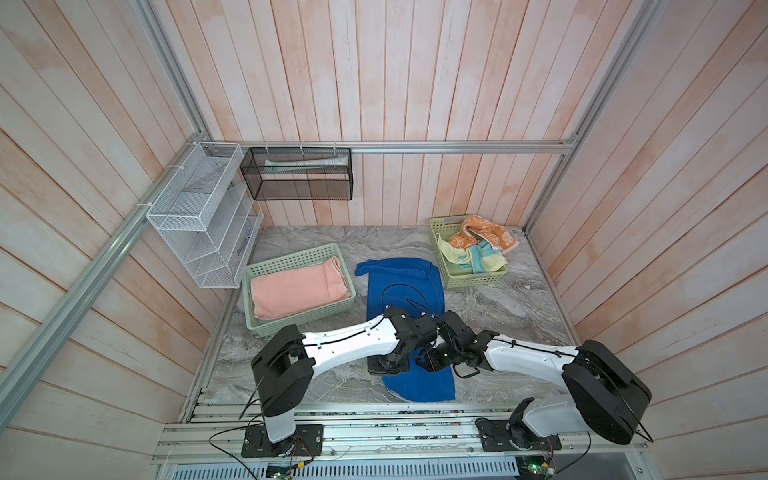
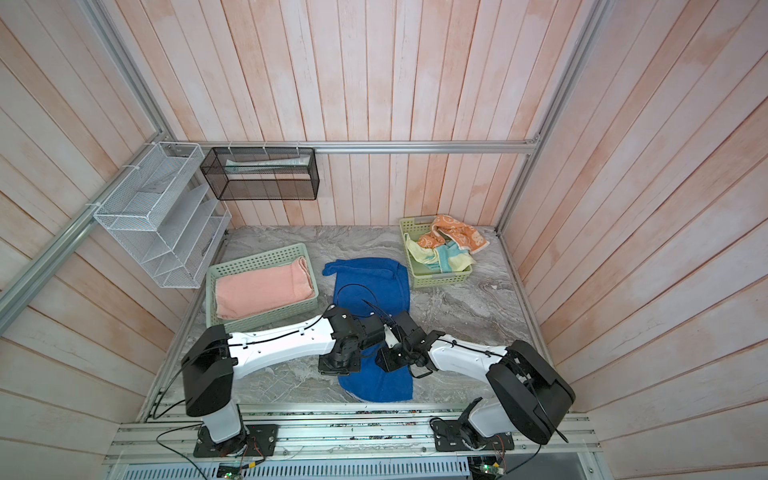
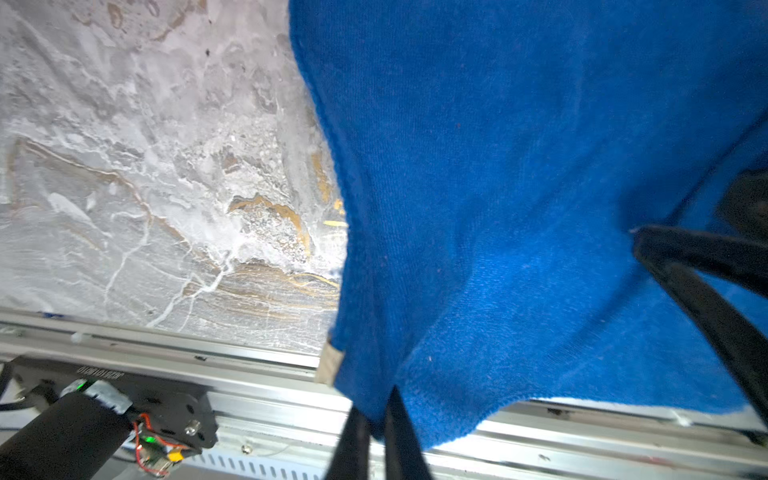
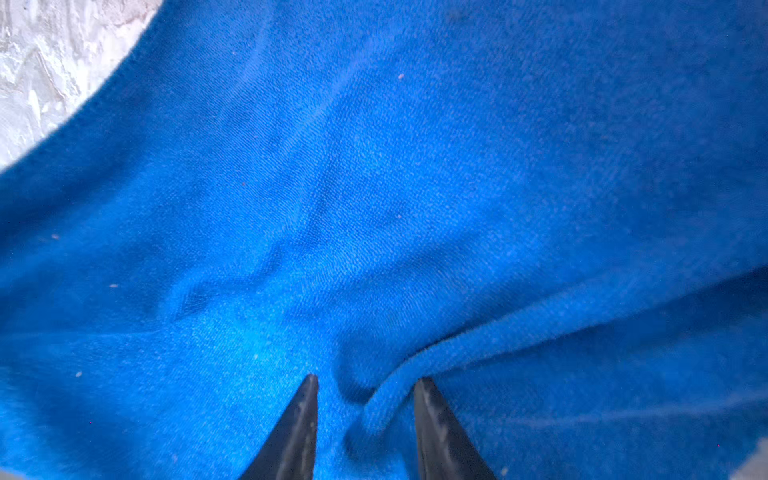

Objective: Fold and stack the towels

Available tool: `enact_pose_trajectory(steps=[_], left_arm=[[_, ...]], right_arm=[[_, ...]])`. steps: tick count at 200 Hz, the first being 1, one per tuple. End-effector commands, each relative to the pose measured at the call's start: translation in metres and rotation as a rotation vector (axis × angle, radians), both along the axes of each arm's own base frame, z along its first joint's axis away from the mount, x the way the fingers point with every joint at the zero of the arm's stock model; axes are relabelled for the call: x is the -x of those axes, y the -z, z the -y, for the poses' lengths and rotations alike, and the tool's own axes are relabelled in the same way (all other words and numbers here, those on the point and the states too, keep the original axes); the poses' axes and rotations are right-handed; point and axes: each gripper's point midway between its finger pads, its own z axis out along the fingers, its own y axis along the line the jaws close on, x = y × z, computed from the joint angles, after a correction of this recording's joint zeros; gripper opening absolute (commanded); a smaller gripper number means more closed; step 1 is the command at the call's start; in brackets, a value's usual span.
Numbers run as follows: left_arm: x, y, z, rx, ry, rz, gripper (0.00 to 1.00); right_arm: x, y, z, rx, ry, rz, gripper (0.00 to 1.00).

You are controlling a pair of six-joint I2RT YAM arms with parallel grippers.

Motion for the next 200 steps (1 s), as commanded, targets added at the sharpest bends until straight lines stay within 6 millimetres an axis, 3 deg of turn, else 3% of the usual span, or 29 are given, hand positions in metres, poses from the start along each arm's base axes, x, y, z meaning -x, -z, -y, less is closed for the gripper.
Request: enact_pose_trajectory(steps=[1, 28, 88, 104, 142, 200], left_arm=[[0.007, -0.014, -0.022, -0.146, 0.035, -0.014, 0.42], [-0.004, -0.019, -0.004, 0.052, 0.009, 0.064, 0.49], [0.006, 0.014, -0.038, 0.405, -0.130, 0.060, 0.44], [0.001, 0.021, -0.045, 0.537, -0.202, 0.077, 0.44], [0.001, 0.017, -0.026, 0.912, -0.225, 0.154, 0.35], [0.004, 0.030, -0.012, 1.011, -0.224, 0.109, 0.33]], right_arm=[[0.026, 0.032, 0.023, 0.114, -0.016, -0.102, 0.40], [0.027, 0.032, 0.023, 0.115, -0.013, -0.105, 0.40], [0.027, 0.040, 0.027, 0.149, 0.000, -0.124, 0.40], [0.027, 0.043, 0.028, 0.160, 0.002, -0.136, 0.40], [0.026, 0.040, 0.028, 0.169, 0.010, -0.138, 0.40], [0.030, 0.045, 0.028, 0.180, 0.015, -0.169, 0.40]])
